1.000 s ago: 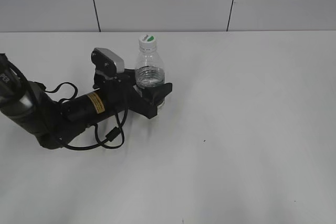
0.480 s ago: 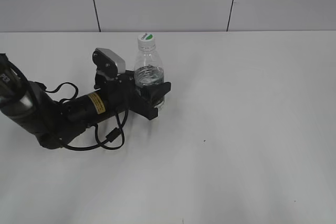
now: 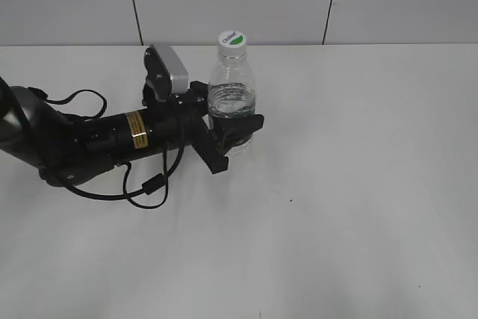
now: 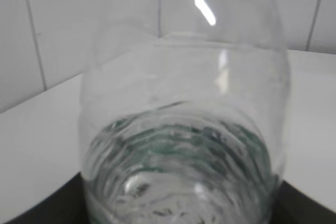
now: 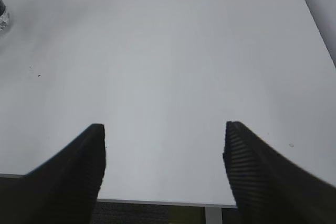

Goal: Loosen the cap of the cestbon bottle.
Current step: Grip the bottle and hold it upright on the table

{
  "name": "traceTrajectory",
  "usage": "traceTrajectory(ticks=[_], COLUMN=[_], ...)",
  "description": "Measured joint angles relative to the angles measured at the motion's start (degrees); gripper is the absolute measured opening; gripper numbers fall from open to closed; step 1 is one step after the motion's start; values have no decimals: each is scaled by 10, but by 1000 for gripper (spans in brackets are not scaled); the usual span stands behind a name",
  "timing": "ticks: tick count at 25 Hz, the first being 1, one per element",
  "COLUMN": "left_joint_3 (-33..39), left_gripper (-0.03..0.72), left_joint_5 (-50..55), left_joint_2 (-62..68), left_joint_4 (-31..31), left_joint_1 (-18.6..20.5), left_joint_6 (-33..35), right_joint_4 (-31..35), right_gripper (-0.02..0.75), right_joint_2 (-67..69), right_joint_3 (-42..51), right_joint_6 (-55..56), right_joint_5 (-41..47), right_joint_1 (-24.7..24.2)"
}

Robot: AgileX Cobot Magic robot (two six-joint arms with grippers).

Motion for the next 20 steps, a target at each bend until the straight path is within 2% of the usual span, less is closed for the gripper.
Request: traceTrajectory(ticks=[3,6,11,20], left_joint_3=[0,0,0,0], left_gripper=[403,403,403,403], left_joint_5=[-2,1,-1,-10], left_joint_2=[-5,-3,22,58], left_joint_4=[46,67,76,70], left_joint_1=[-3,-11,-24,-24], left_joint_6=[-15,-21,-24,-37], right_joint_4=[0,0,0,0], right_gripper=[536,536,536,536], right_joint_2=[0,0,0,0], right_joint_3=[0,0,0,0], right_joint_6=[0,0,0,0], right_joint_5=[0,0,0,0], right_joint_1=[0,0,0,0])
